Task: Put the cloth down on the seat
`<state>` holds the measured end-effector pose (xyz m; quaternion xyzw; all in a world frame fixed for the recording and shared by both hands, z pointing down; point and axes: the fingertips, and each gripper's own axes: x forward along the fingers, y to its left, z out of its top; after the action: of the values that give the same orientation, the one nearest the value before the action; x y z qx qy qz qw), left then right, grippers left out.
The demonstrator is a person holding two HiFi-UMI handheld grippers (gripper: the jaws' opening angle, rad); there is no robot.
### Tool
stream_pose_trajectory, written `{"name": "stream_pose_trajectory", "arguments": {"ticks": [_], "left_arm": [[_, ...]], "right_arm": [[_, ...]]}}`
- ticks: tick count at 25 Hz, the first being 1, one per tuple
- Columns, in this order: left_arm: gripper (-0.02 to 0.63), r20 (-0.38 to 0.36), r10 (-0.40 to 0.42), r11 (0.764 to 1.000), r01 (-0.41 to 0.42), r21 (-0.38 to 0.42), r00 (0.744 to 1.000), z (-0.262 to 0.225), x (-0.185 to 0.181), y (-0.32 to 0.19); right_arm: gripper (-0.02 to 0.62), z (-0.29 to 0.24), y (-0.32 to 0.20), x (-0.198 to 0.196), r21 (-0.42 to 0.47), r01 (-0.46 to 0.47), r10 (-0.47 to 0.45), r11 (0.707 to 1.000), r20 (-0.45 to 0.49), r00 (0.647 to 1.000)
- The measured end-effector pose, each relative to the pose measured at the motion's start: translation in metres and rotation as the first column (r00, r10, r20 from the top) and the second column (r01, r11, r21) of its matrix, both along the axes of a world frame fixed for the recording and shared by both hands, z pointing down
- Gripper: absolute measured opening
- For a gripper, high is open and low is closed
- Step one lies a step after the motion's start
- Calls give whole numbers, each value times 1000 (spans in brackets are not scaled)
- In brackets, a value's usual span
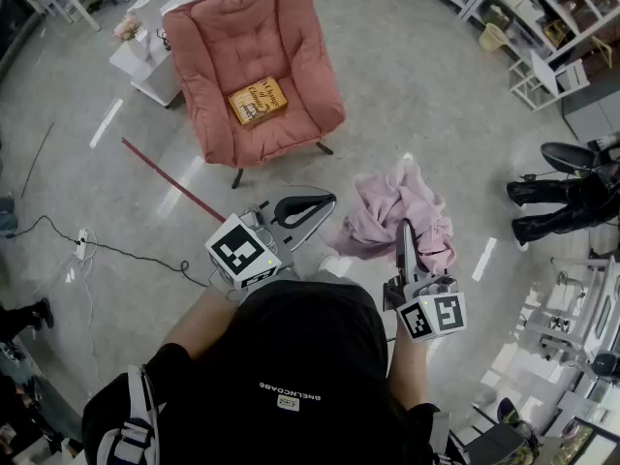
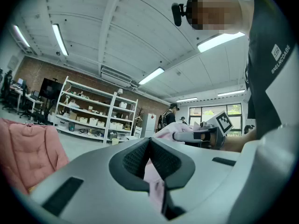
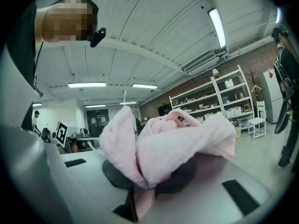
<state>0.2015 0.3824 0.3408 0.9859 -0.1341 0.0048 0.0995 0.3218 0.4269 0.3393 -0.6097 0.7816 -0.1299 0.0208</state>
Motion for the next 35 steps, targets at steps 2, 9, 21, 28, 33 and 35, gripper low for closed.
{"name": "stream_pose_trajectory", "arguments": {"ticks": [2, 9, 21, 28, 33, 35], "left_arm": [[14, 11, -17, 1000, 17, 12, 1000, -2, -5, -3], [14, 29, -28, 999, 27, 23, 999, 6, -35, -10], [14, 41, -28, 1000, 29, -3, 999, 19, -68, -25], [14, 77, -53, 999, 54, -3, 996, 36, -72, -44], [14, 100, -72, 997, 73, -7, 992, 42, -59, -71], [14, 108, -78, 997, 80, -12, 991, 44, -52, -88]], "right_arm": [[78, -2, -2, -2, -1, -1, 1, 1000, -6, 1000], [78, 3, -7, -24, -14, -32, 31, 999, -20, 999], [75, 7, -23, -46, -14, -47, 48, 999, 72, 996], [75, 13, -53, -47, 32, -10, 2, 999, 231, 973], [75, 19, -86, -33, 35, 2, -11, 999, 253, 967], [75, 21, -103, -23, 31, 5, -13, 1000, 255, 967]]}}
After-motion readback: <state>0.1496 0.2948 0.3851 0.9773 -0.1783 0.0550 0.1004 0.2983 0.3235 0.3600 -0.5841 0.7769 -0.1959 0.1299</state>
